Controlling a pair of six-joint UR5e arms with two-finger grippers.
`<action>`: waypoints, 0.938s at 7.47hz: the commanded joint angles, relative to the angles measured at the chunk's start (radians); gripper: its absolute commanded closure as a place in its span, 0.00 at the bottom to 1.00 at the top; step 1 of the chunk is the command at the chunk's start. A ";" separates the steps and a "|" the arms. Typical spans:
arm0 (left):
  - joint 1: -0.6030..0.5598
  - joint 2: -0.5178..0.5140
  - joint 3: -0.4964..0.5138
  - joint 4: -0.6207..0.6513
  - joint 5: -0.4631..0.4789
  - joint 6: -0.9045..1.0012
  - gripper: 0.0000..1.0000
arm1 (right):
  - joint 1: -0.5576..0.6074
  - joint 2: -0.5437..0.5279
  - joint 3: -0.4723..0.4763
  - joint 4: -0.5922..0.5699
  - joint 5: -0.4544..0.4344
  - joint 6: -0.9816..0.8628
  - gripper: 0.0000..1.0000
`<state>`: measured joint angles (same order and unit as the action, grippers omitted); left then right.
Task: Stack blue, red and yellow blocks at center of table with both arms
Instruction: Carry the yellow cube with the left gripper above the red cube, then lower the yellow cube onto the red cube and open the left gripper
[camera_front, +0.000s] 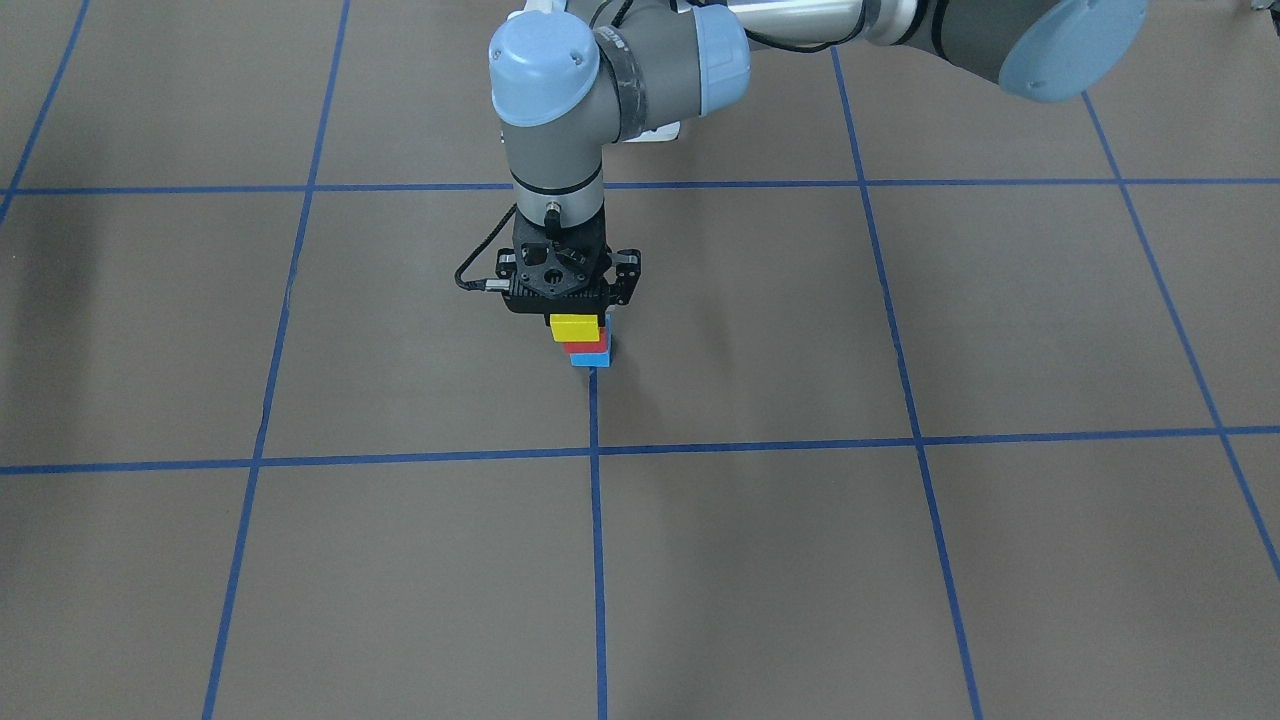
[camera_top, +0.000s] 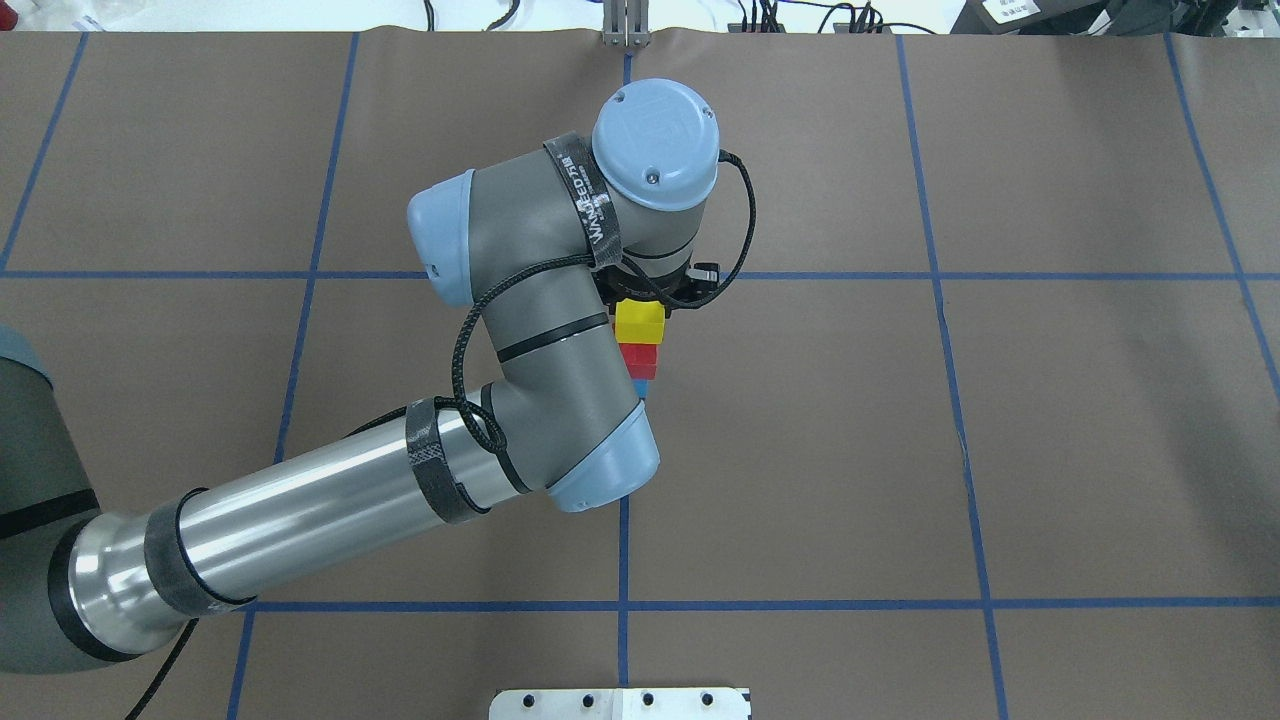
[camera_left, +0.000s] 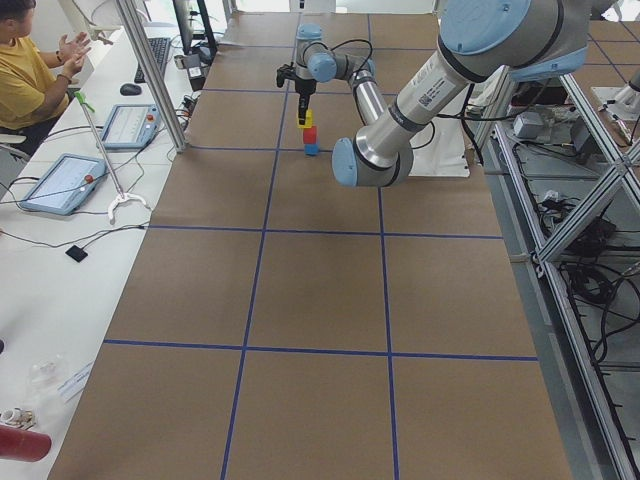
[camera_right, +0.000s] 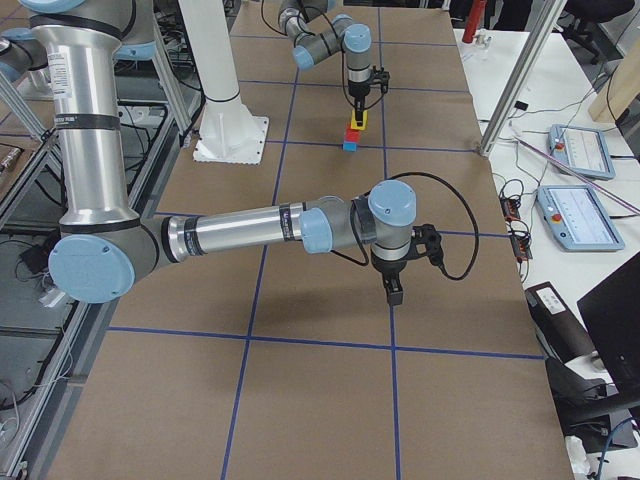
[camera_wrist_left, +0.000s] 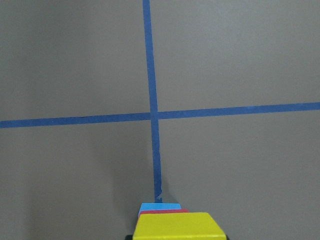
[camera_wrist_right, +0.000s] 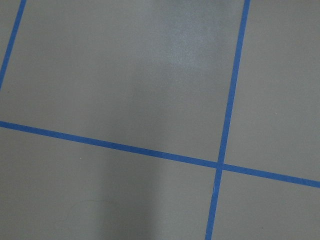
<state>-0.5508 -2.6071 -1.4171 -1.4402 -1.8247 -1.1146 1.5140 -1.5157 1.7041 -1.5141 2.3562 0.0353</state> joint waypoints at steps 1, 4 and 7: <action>0.002 -0.001 -0.002 -0.009 -0.001 -0.022 1.00 | 0.000 -0.001 0.002 0.000 0.000 0.000 0.00; 0.005 0.005 -0.005 0.000 -0.004 -0.065 1.00 | 0.000 -0.001 0.000 0.000 0.000 0.000 0.00; 0.005 0.010 -0.009 0.000 -0.004 -0.065 1.00 | 0.000 0.000 0.000 0.000 0.000 0.000 0.00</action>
<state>-0.5462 -2.5981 -1.4253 -1.4405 -1.8285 -1.1793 1.5140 -1.5169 1.7043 -1.5140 2.3562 0.0353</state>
